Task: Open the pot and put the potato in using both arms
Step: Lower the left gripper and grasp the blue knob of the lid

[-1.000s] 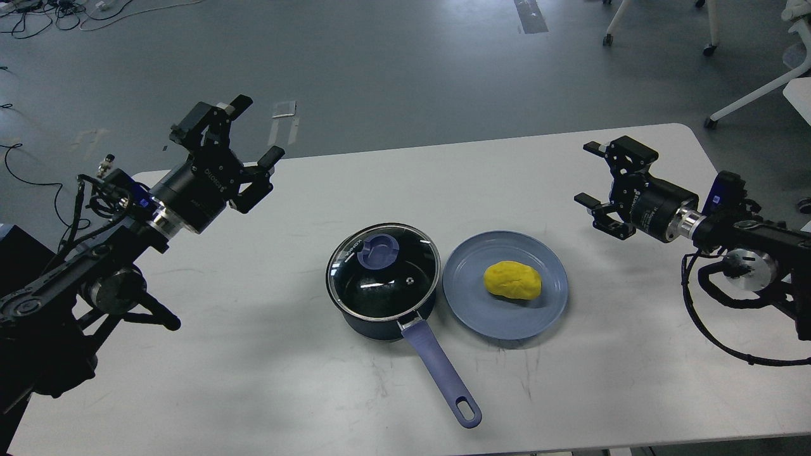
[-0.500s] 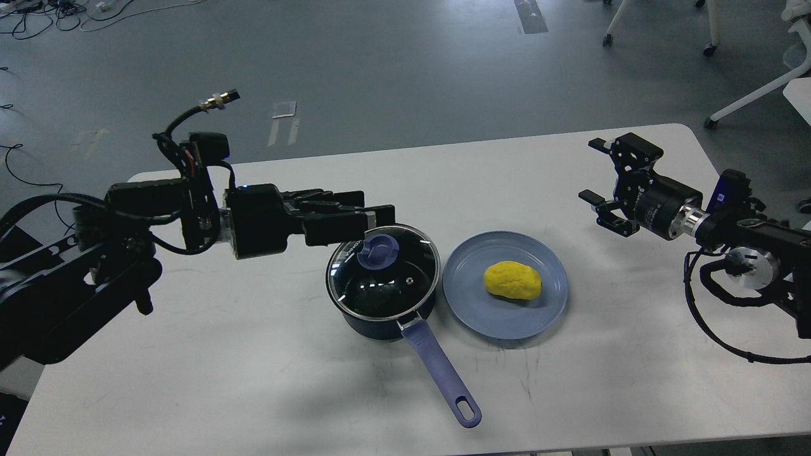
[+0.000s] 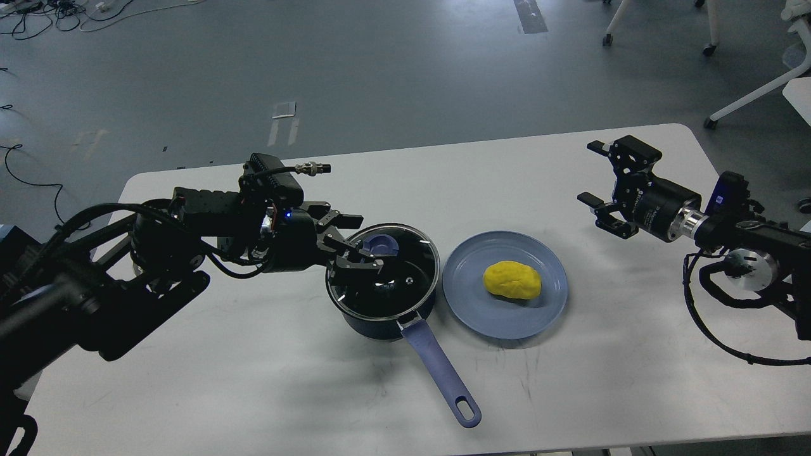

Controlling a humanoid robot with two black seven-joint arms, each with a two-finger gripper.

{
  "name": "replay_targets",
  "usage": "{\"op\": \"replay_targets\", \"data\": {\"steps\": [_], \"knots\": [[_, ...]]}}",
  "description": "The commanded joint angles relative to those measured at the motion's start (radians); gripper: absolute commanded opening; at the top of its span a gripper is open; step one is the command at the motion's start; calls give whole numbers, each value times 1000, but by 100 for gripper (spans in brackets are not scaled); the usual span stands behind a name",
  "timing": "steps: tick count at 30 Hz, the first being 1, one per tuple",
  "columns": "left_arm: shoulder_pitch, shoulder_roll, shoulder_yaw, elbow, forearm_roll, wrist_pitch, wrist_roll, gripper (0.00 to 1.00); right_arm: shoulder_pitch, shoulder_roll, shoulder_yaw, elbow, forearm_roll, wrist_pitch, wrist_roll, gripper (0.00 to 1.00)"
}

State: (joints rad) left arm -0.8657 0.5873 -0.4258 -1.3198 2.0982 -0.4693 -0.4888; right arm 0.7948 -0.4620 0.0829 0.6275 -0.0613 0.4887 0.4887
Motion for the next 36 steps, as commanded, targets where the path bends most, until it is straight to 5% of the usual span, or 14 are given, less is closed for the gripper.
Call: {"op": "replay_targets", "data": {"steps": [1, 28, 36], "knots": [[5, -3, 10, 8, 0, 6, 0, 98, 1, -4, 1, 0, 0, 0, 0, 100], [7, -53, 39, 57, 2, 46, 0, 96, 0, -1, -3, 0, -2, 0, 0, 100], [7, -60, 39, 57, 0, 47, 0, 88, 0, -3, -6, 0, -2, 0, 0, 100]]}}
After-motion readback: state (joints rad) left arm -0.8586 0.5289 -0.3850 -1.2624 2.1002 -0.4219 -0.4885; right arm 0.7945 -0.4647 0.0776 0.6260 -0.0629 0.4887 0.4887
